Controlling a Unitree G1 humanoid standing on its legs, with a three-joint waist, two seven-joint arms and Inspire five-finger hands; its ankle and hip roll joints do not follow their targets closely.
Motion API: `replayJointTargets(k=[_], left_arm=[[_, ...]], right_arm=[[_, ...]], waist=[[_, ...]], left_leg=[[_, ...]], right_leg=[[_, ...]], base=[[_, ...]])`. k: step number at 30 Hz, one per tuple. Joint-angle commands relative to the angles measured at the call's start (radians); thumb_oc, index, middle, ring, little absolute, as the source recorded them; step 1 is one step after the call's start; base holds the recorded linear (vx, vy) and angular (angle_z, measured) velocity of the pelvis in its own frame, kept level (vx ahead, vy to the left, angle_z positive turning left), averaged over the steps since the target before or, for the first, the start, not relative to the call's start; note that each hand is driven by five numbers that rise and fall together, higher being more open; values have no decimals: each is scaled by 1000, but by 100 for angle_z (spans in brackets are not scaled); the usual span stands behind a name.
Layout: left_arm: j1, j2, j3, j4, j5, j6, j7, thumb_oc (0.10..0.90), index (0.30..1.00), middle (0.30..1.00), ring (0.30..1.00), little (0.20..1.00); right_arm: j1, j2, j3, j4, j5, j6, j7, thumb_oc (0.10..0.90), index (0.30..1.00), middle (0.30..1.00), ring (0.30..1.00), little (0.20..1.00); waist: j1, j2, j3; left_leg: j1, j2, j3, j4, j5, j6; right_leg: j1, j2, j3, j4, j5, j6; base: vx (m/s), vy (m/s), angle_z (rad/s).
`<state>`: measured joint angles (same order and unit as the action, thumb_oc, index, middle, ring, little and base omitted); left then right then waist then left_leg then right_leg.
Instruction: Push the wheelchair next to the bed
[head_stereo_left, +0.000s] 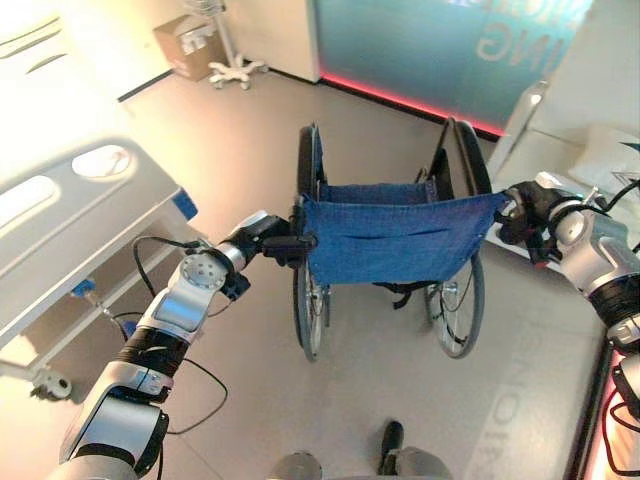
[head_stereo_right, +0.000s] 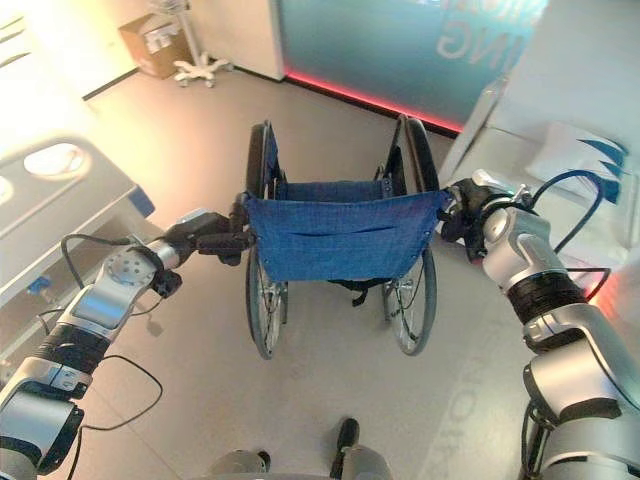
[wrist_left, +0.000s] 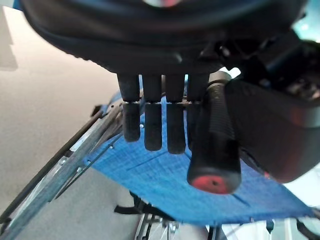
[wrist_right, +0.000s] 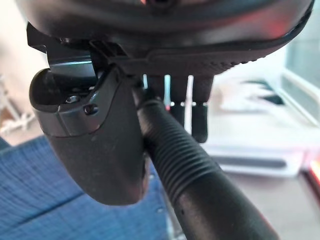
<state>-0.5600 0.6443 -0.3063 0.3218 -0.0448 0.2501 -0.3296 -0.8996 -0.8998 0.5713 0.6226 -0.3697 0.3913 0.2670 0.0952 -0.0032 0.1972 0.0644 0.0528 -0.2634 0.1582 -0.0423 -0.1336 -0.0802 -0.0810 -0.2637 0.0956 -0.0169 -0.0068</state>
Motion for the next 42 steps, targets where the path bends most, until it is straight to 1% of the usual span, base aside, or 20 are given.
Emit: replayJointTargets(k=[1, 3, 5, 7, 8, 9, 11, 12, 13, 15, 19, 20, 23, 27, 29, 31, 33, 36, 38, 42], left_arm=[[78, 99, -67, 87, 70, 119, 60, 400, 300, 300, 300, 300], [82, 87, -62, 83, 69, 118, 71, 400, 300, 300, 300, 300], [100, 75, -58, 78, 79, 115, 110, 400, 300, 300, 300, 300], [141, 60, -32, 62, 108, 109, 159, 400, 300, 300, 300, 300], [147, 57, -29, 59, 108, 107, 166, 400, 300, 300, 300, 300], [165, 45, -20, 50, 116, 97, 177, 400, 300, 300, 300, 300], [201, 13, -5, 21, 150, 73, 206, 400, 300, 300, 300, 300], [207, 10, -3, 17, 153, 67, 210, 400, 300, 300, 300, 300], [211, 14, 5, 10, 160, 51, 203, 400, 300, 300, 300, 300], [207, 25, 12, 11, 161, 40, 184, 400, 300, 300, 300, 300], [175, 66, 9, 9, 166, 14, 138, 400, 300, 300, 300, 300], [168, 72, 2, 15, 155, 9, 140, 400, 300, 300, 300, 300], [189, 72, 5, 18, 164, 25, 134, 400, 300, 300, 300, 300], [197, 58, -10, 40, 197, 40, 147, 400, 300, 300, 300, 300], [173, 44, -27, 70, 188, 45, 160, 400, 300, 300, 300, 300], [150, 29, -33, 88, 193, 61, 166, 400, 300, 300, 300, 300], [137, 31, -31, 99, 184, 70, 171, 400, 300, 300, 300, 300], [119, 38, -22, 102, 165, 62, 174, 400, 300, 300, 300, 300], [121, 34, -18, 98, 161, 46, 176, 400, 300, 300, 300, 300], [162, 29, 3, 88, 166, 11, 183, 400, 300, 300, 300, 300]], right_arm=[[-69, 4, 151, -130, -57, -229, 121, 400, 300, 300, 300, 300], [-67, -8, 147, -135, -49, -229, 117, 400, 300, 300, 300, 300], [-69, -3, 150, -131, -28, -226, 106, 400, 300, 300, 300, 300], [-74, 39, 155, -125, -22, -203, 98, 400, 300, 300, 300, 300], [-77, 47, 158, -125, -20, -196, 94, 400, 300, 300, 300, 300], [-79, 67, 158, -121, -22, -181, 88, 400, 300, 300, 300, 300], [-86, 122, 161, -93, -23, -134, 68, 400, 300, 300, 300, 300], [-88, 130, 163, -88, -23, -127, 65, 400, 300, 300, 300, 300], [-112, 158, 178, -41, -12, -121, 52, 400, 300, 300, 300, 300], [-133, 177, 192, 2, 4, -133, 41, 400, 300, 300, 300, 300], [-159, 183, 197, 44, -8, -176, 9, 400, 300, 300, 300, 300], [-166, 179, 213, 41, 6, -168, -1, 400, 300, 300, 300, 300], [-100, 164, 174, -15, 7, -191, -4, 400, 300, 300, 300, 300], [-34, 127, 136, -58, 14, -236, 3, 400, 300, 300, 300, 300], [-33, 137, 131, -60, 4, -240, 5, 400, 300, 300, 300, 300], [-51, 155, 134, -54, -6, -240, 12, 400, 300, 300, 300, 300], [-76, 178, 148, -54, -10, -231, 10, 400, 300, 300, 300, 300], [-116, 221, 175, -64, -35, -188, 5, 400, 300, 300, 300, 300], [-139, 236, 185, -58, -37, -167, 5, 400, 300, 300, 300, 300], [-144, 229, 185, -81, -17, -138, 19, 400, 300, 300, 300, 300]], waist=[[40, -59, -33], [37, -60, -30], [49, -61, -26], [90, -60, -12], [97, -59, -9], [117, -54, 0], [189, -34, 27], [201, -32, 31], [241, -19, 38], [263, -12, 38], [284, -25, 36], [290, -33, 32], [289, -76, 10], [269, -107, -18], [254, -108, -20], [233, -89, -6], [213, -81, 19], [180, -88, 57], [172, -83, 64], [161, -95, 63]], left_leg=[[36, 0, 122, 33, 59, 28], [33, -6, 128, 37, 54, 28], [30, -45, 101, 25, 25, 37], [2, -116, 67, -32, -17, 64], [-4, -125, 69, -43, -21, 67], [-26, -144, 76, -72, -7, 72], [-144, -185, 91, -110, 111, 59], [-167, -190, 93, -108, 132, 57], [-232, -203, 87, -124, 204, 53], [-256, -207, 91, -137, 231, 56], [-293, -210, 177, -94, 184, 84], [-288, -232, 162, -49, 135, 112], [-262, -236, 136, 0, 88, 145], [-202, -242, 116, -48, 84, 180], [-182, -241, 97, -38, 60, 182], [-140, -220, 68, -27, 37, 169], [-91, -213, 36, -22, -1, 159], [-21, -214, -6, -29, -81, 161], [0, -199, -20, -18, -111, 162], [21, -183, -36, 37, -168, 153]], right_leg=[[2, -69, 52, -28, 70, 125], [10, -64, 41, -20, 54, 117], [25, -52, 41, -15, 40, 114], [51, -24, 54, -17, 30, 113], [57, -20, 54, -17, 27, 114], [77, -7, 51, -19, 19, 114], [171, 28, 44, -44, -13, 99], [185, 32, 46, -49, -20, 96], [223, 57, 53, -55, -48, 81], [247, 72, 59, -47, -73, 72], [274, 65, 34, -3, -126, 70], [260, 61, 34, 11, -134, 62], [273, 21, 23, 112, -142, 99], [271, -10, 67, 259, -7, 170], [237, -36, 87, 245, 23, 173], [166, -60, 98, 194, 15, 168], [81, -99, 111, 109, 64, 171], [-51, -141, 152, -70, 209, 205], [-90, -145, 153, -169, 231, 212], [-94, -156, 184, -176, 247, 205]], base=[[179, -278, 66], [189, -203, 49], [239, -218, 36], [246, -214, 17], [180, -154, -1], [248, -141, -11], [327, -111, -37], [383, -30, -74], [367, -6, -99], [425, 30, -109], [304, 79, -76], [335, 128, -17], [440, 119, 60], [374, 85, 31], [344, -10, 40], [321, -126, 23], [310, -203, -29], [341, -265, -32], [433, -287, 25], [460, -350, 66]])
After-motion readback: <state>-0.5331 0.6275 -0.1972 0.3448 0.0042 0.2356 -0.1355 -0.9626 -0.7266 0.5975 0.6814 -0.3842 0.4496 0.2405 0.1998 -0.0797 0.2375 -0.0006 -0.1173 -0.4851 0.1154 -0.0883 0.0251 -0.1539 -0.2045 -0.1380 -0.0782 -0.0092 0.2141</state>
